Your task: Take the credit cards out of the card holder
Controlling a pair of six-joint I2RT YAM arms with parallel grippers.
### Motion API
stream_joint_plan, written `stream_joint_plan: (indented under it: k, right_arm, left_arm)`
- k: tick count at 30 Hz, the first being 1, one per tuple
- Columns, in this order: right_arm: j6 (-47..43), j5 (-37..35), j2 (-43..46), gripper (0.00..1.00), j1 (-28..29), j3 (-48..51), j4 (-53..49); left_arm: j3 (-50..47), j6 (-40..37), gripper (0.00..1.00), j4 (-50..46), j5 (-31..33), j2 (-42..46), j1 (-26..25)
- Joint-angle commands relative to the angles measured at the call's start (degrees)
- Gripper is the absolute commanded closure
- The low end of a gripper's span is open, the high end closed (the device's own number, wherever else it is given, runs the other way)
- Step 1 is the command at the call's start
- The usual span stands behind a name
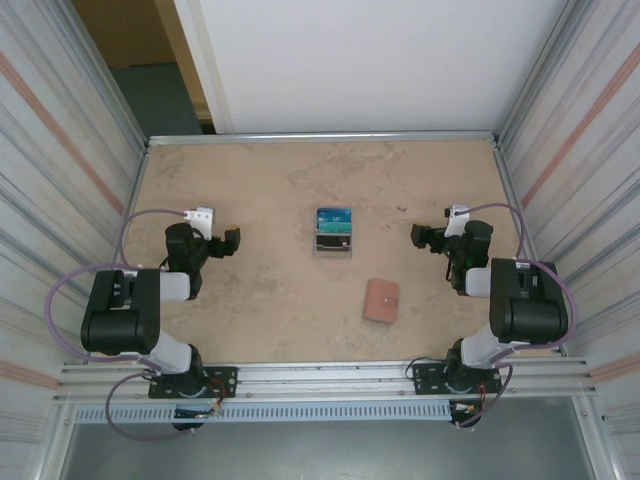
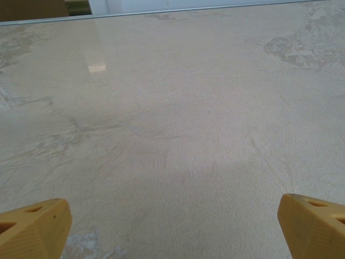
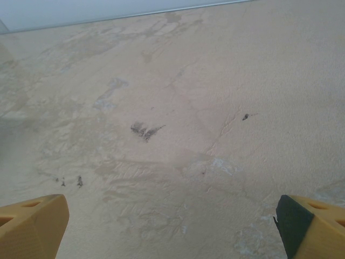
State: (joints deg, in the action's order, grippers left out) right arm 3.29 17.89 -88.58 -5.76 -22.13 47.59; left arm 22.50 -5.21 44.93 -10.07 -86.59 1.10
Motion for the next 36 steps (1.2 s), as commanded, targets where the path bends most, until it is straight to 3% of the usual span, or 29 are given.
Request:
stream_joint_plan:
  k: [1, 12, 21, 31, 36]
  right_arm:
    - [-1.26, 0.66, 0.35, 0.02, -0.42, 0.33, 1.19]
    - [-1.01, 0.90, 0.45, 0.02, -0.57, 0.54, 1.61]
    - [0.44, -0.83, 3.28, 0.01, -1.18, 0.45, -0.71]
    - [4.08, -9.78, 19.71, 0.02, 0.05, -5.96, -24.91]
    - [8.37, -14.65, 26.65, 0.02, 2.49, -8.28, -36.88]
  left_arm:
    - [1.10, 0.27, 0.01, 0.49, 0.05, -0.08, -0.14]
    - [1.55, -0.23, 0.01, -1.12, -1.70, 0.90, 0.04]
    - [0.42, 1.22, 0.01, -4.42, 1.72, 7.89, 0.06]
    - [1.18, 6.56, 0.01, -13.93, 8.41, 21.90, -0.11]
    - [2.71, 10.82, 0.01, -18.81, 7.78, 26.72, -0.08]
